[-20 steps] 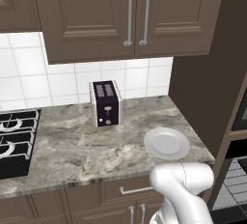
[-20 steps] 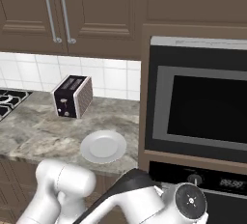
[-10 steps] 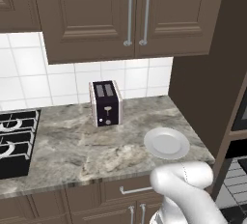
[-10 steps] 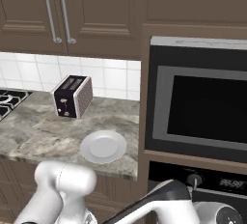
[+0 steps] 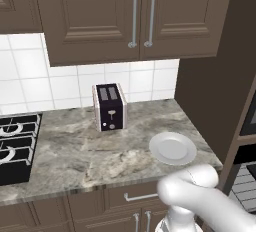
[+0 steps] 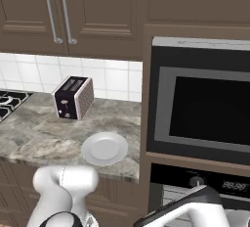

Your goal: Place the potato on the rack of the oven.

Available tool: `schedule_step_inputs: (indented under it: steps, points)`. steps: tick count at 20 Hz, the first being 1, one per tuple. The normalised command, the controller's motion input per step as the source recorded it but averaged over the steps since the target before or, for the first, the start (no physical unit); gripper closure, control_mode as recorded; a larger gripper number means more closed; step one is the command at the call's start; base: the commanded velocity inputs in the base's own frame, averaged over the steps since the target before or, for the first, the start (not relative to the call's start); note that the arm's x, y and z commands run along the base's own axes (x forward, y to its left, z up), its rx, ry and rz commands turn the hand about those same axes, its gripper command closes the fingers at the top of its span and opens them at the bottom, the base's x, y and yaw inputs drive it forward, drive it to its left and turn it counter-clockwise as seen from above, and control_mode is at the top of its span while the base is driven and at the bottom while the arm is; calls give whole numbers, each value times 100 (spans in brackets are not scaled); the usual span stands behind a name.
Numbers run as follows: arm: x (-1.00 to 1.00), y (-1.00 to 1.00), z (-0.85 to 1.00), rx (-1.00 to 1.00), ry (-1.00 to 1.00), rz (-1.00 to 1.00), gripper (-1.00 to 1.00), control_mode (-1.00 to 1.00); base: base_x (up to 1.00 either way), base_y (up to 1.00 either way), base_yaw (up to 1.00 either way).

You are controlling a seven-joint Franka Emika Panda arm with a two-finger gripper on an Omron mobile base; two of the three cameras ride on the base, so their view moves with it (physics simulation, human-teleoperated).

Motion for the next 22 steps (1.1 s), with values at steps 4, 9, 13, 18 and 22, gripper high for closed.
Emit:
schedule_step_inputs:
  steps: [4,9,13,18,22]
  points:
    - [34,-46,-52,0,0,-6,100,-100,0,0,0]
    - [46,-38,-66,-3,-3,-19,100,-100,0,0,0]
    - [11,-59,-57,-3,-13,-15,100,-100,0,0,0]
    - [2,-65,-14,0,-7,-3,100,-100,0,0,0]
    - [3,-17,0,0,0,2,100,-100,0,0,0]
